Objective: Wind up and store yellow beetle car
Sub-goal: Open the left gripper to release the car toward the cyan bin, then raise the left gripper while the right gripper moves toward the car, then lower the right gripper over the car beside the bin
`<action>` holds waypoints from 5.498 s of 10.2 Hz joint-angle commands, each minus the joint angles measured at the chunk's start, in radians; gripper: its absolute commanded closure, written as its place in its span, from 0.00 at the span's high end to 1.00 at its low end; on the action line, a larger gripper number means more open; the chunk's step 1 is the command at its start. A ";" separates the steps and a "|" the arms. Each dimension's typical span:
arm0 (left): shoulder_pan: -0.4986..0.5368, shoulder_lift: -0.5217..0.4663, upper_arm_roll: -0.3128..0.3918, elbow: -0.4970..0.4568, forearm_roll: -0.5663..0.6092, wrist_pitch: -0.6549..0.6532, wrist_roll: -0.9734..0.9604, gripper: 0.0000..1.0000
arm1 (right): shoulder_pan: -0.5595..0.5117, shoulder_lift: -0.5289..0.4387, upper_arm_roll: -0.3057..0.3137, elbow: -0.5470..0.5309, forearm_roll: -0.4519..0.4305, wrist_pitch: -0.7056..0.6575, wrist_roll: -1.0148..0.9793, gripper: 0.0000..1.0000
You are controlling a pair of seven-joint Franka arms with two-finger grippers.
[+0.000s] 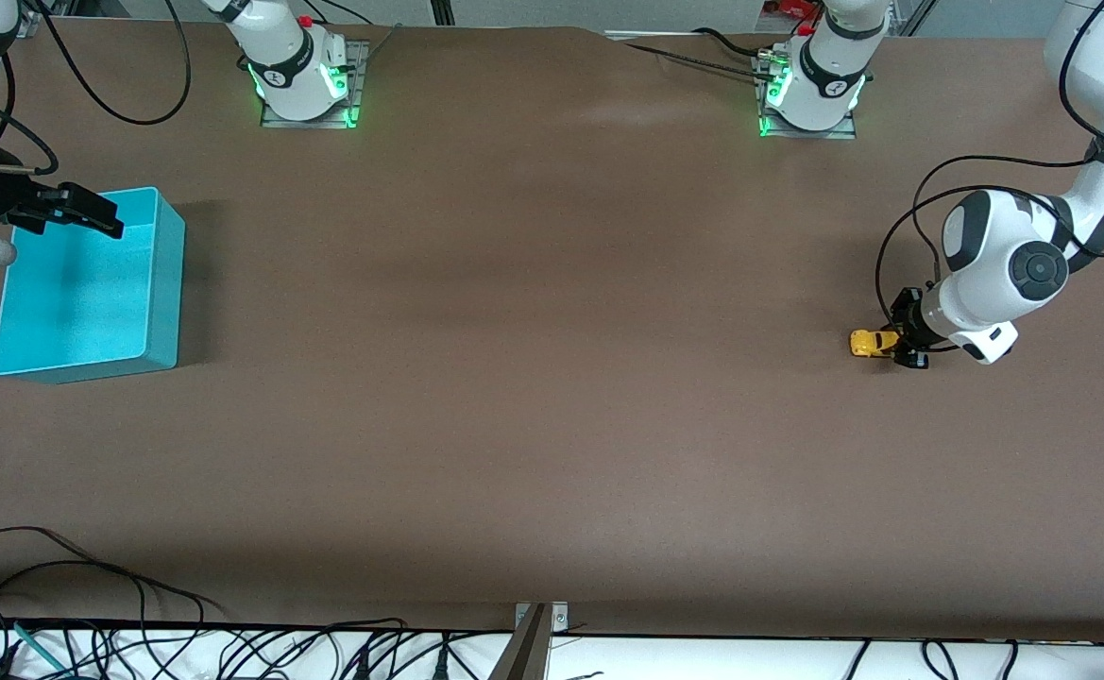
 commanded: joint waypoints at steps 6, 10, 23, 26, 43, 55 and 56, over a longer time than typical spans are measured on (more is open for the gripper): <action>0.028 0.090 0.020 0.030 0.044 0.028 0.039 0.00 | 0.000 0.008 0.004 0.020 -0.017 -0.029 -0.002 1.00; 0.029 0.085 0.019 0.038 0.044 0.025 0.039 0.85 | 0.000 0.008 0.006 0.020 -0.017 -0.029 -0.002 1.00; 0.034 -0.108 -0.087 0.041 0.027 -0.185 0.619 0.83 | 0.006 0.015 0.006 0.020 -0.017 -0.029 -0.002 1.00; 0.031 -0.190 -0.092 0.045 -0.074 -0.230 0.900 1.00 | 0.008 0.015 0.004 0.020 -0.017 -0.029 0.003 1.00; 0.034 -0.353 -0.179 0.283 -0.271 -0.537 1.507 0.98 | -0.005 0.037 -0.014 -0.048 -0.030 0.095 0.021 1.00; 0.038 -0.353 -0.179 0.285 -0.272 -0.549 1.507 0.99 | -0.008 0.112 -0.014 -0.479 -0.032 0.581 0.112 1.00; 0.038 -0.352 -0.179 0.295 -0.272 -0.550 1.507 0.99 | -0.009 0.121 -0.014 -0.530 -0.032 0.649 0.123 1.00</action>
